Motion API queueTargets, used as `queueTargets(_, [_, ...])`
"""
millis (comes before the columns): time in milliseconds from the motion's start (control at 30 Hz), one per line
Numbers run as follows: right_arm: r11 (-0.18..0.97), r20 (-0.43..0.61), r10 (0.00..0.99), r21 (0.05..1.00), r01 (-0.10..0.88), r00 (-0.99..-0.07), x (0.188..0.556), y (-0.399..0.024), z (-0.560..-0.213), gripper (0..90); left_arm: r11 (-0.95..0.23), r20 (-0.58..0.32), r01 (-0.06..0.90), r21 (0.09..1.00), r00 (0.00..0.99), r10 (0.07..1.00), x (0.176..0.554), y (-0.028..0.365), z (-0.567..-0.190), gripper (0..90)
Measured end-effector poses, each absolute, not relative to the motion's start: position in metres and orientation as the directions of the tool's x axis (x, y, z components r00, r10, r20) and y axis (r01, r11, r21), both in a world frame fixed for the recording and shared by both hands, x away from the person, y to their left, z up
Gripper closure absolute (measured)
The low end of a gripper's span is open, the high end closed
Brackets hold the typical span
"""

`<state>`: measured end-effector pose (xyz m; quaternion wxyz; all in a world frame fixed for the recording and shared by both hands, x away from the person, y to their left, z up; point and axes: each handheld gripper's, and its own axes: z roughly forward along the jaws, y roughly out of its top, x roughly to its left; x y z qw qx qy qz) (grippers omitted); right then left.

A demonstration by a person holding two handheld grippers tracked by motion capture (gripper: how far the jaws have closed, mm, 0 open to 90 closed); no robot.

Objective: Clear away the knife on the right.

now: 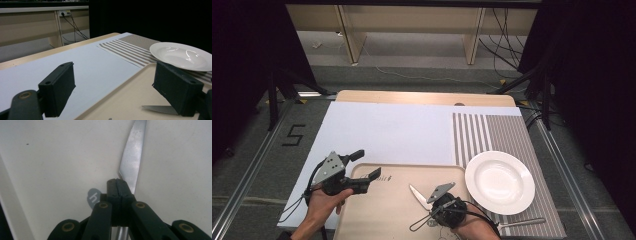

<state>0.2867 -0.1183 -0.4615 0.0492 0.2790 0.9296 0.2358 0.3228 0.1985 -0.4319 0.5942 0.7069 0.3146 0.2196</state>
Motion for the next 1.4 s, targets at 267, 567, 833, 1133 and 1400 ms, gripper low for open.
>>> queueTargets(267, [0.754,0.007,0.542,0.437,0.490,-0.840,0.290,-0.116,-0.464,90.0,-0.094,-0.062,0.181,0.979,0.705,0.707,0.323,0.199,-0.432,16.6])
queueTargets(567, [0.745,-0.013,0.579,0.416,0.522,-0.815,0.294,-0.131,-0.463,90.0,-0.101,-0.055,0.178,0.979,0.703,0.709,0.322,0.200,-0.431,16.6])
queueTargets(833, [0.741,-0.021,0.596,0.401,0.539,-0.803,0.293,-0.143,-0.461,90.0,-0.101,-0.055,0.180,0.979,0.700,0.712,0.322,0.200,-0.431,16.6])
queueTargets(1133, [0.740,-0.029,0.606,0.387,0.550,-0.795,0.290,-0.154,-0.460,90.0,-0.100,-0.054,0.178,0.979,0.700,0.712,0.322,0.200,-0.431,16.6])
queueTargets(1400, [0.710,0.005,0.634,0.392,0.585,-0.773,0.289,-0.168,-0.460,90.0,-0.100,-0.055,0.179,0.979,0.699,0.713,0.322,0.200,-0.431,16.6])
